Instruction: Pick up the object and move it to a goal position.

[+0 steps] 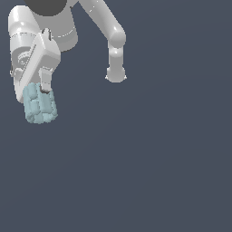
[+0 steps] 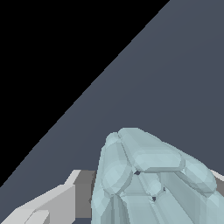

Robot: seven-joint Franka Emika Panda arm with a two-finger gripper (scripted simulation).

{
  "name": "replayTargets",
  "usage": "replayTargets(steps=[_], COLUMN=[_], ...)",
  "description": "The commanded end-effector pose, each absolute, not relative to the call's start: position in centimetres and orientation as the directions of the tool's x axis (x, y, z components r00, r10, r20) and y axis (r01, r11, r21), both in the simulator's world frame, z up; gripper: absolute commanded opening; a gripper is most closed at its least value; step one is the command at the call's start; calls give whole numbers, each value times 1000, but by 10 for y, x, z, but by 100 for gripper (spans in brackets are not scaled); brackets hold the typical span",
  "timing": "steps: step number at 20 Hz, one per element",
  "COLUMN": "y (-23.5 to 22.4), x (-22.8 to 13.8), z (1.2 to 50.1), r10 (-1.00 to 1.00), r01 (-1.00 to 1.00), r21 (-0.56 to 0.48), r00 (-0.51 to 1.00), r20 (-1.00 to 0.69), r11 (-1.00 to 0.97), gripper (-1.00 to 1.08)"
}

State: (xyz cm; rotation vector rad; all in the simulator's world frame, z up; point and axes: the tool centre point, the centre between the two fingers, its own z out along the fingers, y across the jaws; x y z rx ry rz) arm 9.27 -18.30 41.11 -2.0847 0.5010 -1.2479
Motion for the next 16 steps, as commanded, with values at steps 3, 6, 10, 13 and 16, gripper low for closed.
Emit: replayTargets(steps=[3,6,10,13,16], y=[-202,-212,-222,-225,-226], x=[91,90,88,88,88], z=[441,457,472,477,478], r10=[-614,-615,-617,-617,-617], r01=[89,136,181,198,203], r21=[-707,-710,-711,-711,-712], r00=[430,406,384,377,376], r20=[662,676,687,691,691], r11=[-701,-691,-680,-674,-673], gripper=[-100,-100,-100,-100,-100])
